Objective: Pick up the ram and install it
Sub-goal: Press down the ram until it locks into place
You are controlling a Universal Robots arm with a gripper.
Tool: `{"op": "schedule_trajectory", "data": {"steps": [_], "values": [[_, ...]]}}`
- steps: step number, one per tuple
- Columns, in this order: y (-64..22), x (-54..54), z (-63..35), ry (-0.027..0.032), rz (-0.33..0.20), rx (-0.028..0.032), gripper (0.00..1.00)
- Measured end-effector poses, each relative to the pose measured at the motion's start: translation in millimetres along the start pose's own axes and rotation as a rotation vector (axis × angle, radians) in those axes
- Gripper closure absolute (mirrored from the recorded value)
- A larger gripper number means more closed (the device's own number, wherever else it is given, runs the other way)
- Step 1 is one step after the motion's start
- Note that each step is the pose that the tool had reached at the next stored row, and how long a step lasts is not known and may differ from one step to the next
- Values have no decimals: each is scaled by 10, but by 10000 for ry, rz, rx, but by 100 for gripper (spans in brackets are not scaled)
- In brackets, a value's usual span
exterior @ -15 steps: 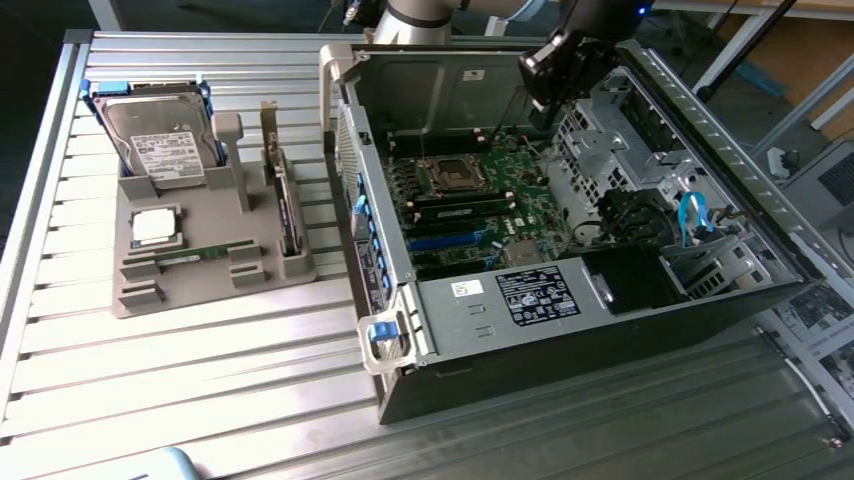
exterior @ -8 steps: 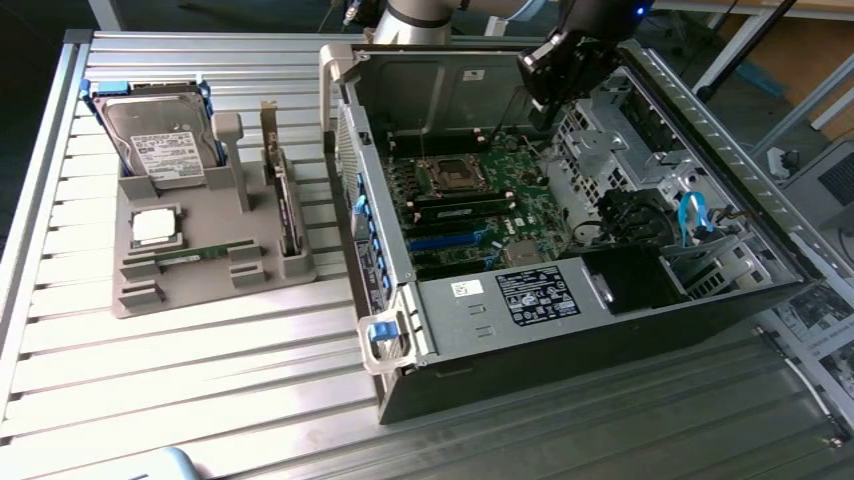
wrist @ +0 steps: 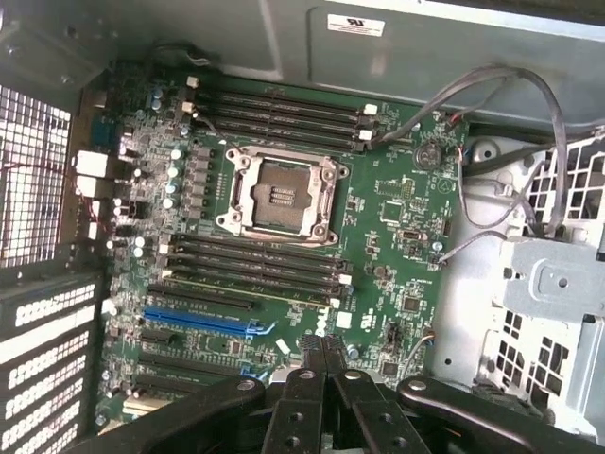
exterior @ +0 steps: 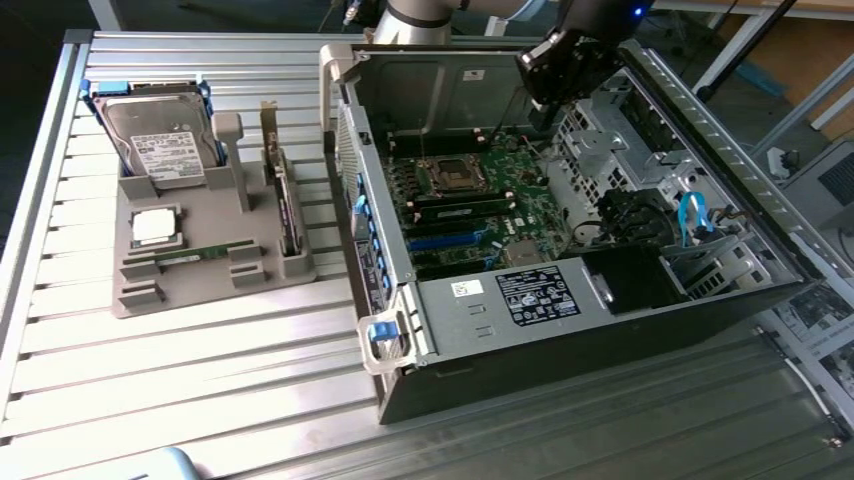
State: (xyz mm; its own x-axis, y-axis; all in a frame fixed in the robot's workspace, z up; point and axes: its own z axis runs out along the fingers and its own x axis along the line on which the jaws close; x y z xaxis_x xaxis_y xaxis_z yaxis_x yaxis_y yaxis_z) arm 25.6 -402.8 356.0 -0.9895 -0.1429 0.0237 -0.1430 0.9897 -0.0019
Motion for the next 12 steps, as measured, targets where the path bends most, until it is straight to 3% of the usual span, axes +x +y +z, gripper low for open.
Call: {"op": "schedule_trajectory", "data": {"steps": [12], "values": [[0, 0, 3, 1, 738, -17, 89]]}}
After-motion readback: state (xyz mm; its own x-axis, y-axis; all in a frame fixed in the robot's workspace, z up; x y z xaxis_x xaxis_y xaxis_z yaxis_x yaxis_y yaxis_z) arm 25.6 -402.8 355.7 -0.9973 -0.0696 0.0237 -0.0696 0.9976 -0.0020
